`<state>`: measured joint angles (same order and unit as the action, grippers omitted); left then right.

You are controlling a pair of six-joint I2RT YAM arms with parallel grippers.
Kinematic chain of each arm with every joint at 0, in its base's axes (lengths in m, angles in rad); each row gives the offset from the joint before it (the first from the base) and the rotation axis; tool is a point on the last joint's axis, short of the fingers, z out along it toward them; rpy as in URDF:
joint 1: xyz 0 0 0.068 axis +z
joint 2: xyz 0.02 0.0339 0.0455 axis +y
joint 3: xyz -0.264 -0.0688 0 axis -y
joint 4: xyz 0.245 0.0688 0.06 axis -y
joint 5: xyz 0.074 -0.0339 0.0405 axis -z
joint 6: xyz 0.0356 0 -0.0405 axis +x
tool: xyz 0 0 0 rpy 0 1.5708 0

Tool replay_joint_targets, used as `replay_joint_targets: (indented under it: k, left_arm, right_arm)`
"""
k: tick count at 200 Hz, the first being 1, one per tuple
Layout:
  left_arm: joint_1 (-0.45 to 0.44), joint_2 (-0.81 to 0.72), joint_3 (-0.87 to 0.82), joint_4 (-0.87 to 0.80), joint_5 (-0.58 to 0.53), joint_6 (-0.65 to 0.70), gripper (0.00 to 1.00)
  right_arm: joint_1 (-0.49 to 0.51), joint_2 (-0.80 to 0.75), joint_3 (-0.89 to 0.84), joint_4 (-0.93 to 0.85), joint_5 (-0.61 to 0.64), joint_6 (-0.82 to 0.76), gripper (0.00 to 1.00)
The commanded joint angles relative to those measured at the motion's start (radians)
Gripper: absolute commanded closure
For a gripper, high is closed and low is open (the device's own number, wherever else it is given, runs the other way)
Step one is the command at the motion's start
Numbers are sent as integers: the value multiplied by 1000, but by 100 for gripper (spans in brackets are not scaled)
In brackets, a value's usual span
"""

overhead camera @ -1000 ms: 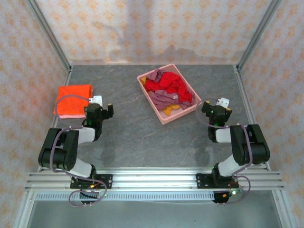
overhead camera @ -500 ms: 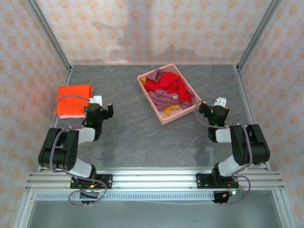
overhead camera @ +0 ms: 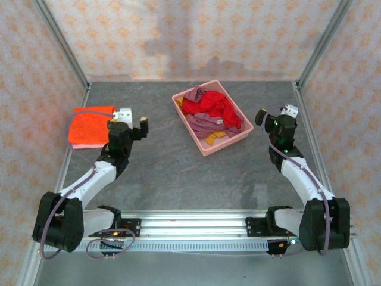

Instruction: Fold and stack the t-shirts

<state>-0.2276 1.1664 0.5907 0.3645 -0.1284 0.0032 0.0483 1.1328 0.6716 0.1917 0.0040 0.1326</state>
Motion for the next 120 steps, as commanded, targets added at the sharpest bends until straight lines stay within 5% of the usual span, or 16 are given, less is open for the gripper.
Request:
replay_joint_targets:
  k: [1, 54, 120]
  left_arm:
    - [-78, -28, 41, -115, 54, 45, 0]
    - [-207, -176, 103, -433, 388, 300, 0]
    - [-212, -289, 127, -547, 562, 293, 0]
  right_arm:
    - [55, 1, 66, -260, -29, 49, 1]
    - [351, 192, 327, -525, 47, 28, 1]
    - [611, 660, 742, -626, 31, 2, 6]
